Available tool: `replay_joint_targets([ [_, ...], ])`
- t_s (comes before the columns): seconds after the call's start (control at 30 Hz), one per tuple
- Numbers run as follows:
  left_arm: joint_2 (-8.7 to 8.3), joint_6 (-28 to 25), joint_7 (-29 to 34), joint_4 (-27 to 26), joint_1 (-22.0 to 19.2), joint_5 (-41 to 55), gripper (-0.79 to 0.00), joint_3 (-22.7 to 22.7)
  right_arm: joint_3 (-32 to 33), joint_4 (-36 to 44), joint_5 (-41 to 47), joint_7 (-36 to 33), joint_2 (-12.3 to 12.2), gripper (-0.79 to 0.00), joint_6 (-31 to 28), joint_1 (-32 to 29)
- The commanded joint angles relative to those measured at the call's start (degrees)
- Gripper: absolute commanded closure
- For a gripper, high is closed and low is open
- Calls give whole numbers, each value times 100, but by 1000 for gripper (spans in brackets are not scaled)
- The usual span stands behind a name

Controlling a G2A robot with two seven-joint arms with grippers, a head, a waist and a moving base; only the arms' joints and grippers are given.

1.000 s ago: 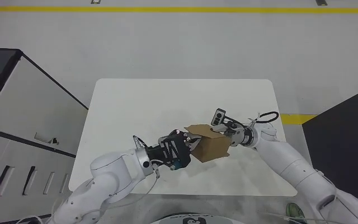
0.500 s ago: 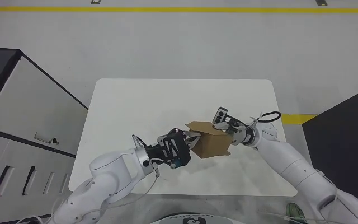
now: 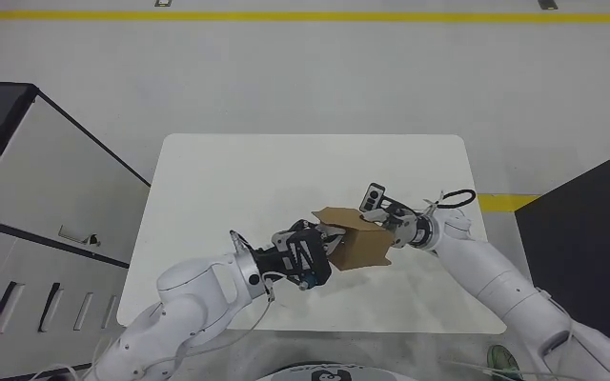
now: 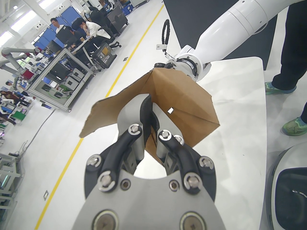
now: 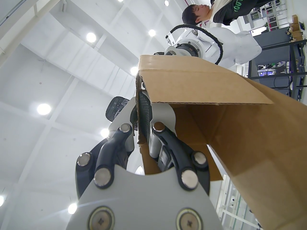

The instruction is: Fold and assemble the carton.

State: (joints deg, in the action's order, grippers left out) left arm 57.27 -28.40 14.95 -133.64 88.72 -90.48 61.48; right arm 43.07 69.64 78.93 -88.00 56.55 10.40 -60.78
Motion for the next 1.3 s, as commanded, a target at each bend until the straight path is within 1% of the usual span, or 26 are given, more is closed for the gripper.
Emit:
replay_joint_targets([
  [0.0, 6, 7, 12, 8, -11, -5, 0, -14, -5, -7, 1, 0, 4, 0, -1, 5],
  [0.37, 7, 76, 13, -50, 65, 80, 0, 168, 55, -87, -58, 0, -5, 0, -95, 19],
  [0.7, 28, 10, 56, -38, 54, -93, 0, 11, 10, -8, -102, 0, -1, 0, -86, -1],
  [1.07, 22, 70, 13, -101, 151, -66, 0, 201, 77, -14, -128, 0, -28, 0, -149, -25],
  [1.27, 29, 29, 86, -98, 203, -148, 0, 108, 40, 27, -119, 0, -17, 0, -122, -39],
])
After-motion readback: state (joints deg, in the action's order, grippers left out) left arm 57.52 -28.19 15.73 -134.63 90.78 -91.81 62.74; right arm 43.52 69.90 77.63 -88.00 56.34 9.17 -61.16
